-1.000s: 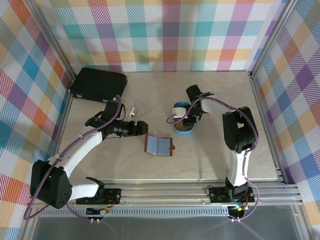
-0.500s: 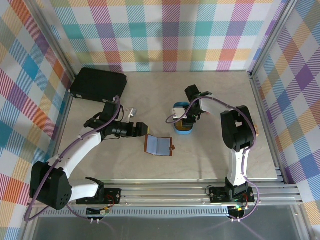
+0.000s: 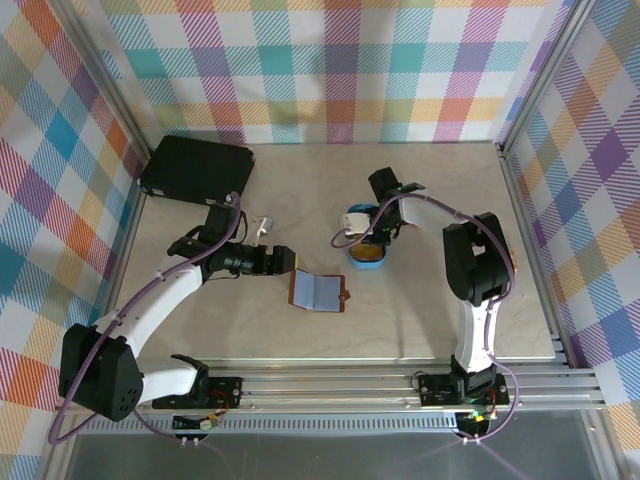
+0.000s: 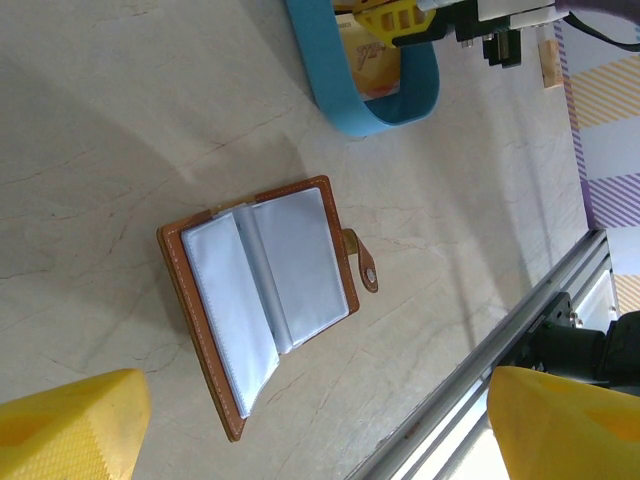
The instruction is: Put the credit cards into the card holder
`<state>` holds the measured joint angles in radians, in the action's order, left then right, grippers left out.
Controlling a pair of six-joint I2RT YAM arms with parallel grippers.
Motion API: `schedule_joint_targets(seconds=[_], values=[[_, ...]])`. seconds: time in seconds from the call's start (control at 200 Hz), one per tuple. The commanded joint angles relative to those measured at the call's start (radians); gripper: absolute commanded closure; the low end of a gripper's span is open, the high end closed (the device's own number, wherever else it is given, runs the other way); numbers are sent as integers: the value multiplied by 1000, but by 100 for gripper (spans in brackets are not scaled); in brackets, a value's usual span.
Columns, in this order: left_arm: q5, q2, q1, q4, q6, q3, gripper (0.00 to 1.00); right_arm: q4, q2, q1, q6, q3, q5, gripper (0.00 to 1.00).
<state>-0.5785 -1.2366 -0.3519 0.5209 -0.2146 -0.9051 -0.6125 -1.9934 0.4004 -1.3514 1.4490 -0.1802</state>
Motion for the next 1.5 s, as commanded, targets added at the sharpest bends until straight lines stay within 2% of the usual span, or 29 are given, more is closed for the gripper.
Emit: schedule_joint_targets(seconds=[0.0,0.065,0.105,0.155,0.215,0.26,0.285,0.405,0.765,0.905,0.975,1.05,1.26,1.495], values=[[-6,17,10,-10,18,14,13,4,47,6,-18,-22,15,94],[-2,17,10,-9,21,14,13,-8,63,11,-11,-28,15,96],[-2,17,10,-9,21,13,13,-11,75,14,-6,-37,15,92],[-3,15,10,-9,21,14,13,-20,85,14,4,-43,13,72],[-6,12,10,-9,21,15,13,-29,85,14,9,-45,21,53],[-6,9,10,-6,23,13,13,-22,81,13,5,-50,26,41],[-9,8,10,-7,23,14,13,-17,76,14,2,-51,29,38],[-11,7,10,-11,22,14,13,-29,34,14,16,-19,16,33],[3,3,10,-2,31,14,13,-139,-57,14,35,62,-34,30],[-1,-5,10,-4,32,15,12,-116,-61,15,42,42,-21,32],[-1,-6,10,-4,32,15,12,-81,-58,14,39,20,2,40],[4,-6,10,-5,32,14,11,-60,-53,14,37,7,17,52],[7,-9,10,-5,34,15,11,-18,-40,14,41,-3,26,75],[17,-14,10,-8,34,19,11,51,17,14,26,-46,33,87]])
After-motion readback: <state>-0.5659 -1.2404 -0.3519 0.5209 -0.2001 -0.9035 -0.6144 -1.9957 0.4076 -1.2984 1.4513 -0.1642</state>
